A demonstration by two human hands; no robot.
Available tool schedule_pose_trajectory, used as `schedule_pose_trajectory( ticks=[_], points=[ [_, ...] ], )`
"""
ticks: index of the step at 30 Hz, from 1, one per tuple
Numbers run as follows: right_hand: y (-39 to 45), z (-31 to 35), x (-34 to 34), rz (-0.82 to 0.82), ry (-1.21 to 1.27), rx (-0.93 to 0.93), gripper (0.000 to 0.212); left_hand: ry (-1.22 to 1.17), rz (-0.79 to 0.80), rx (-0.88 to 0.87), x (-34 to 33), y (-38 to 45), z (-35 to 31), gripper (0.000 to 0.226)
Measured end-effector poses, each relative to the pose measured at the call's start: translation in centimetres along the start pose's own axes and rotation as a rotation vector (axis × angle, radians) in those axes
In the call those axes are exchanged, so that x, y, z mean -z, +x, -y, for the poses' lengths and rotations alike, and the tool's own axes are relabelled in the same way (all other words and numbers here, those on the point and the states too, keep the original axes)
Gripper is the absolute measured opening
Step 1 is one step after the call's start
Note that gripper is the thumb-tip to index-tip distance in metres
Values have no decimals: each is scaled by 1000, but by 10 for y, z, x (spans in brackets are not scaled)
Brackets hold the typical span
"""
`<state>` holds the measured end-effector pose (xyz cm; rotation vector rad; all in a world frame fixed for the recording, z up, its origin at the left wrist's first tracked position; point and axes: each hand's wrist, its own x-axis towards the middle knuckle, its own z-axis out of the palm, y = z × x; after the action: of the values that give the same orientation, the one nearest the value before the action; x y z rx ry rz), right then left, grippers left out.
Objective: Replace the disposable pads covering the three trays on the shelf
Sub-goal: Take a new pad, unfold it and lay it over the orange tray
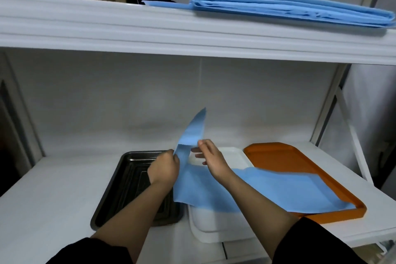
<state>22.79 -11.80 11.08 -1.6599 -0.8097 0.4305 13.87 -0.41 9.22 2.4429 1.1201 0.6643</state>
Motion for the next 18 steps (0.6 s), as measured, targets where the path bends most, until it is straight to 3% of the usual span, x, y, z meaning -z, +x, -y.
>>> schedule_pose_trajectory(
  ticks=[5,10,14,18],
  points=[
    [-3,-45,-9,62,-203,-158,34,-360,41,202,12,11,44,20],
    [0,-73,-10,198,-465,-277,32,-511,-18,418,9,16,84,19],
    [3,-88,-15,283,-712,-300,58,-571,-16,526,5,12,103,22],
    [-2,-100,-18,365,-847,-335,66,-607,18,682,-5,9,120,20]
  ],
)
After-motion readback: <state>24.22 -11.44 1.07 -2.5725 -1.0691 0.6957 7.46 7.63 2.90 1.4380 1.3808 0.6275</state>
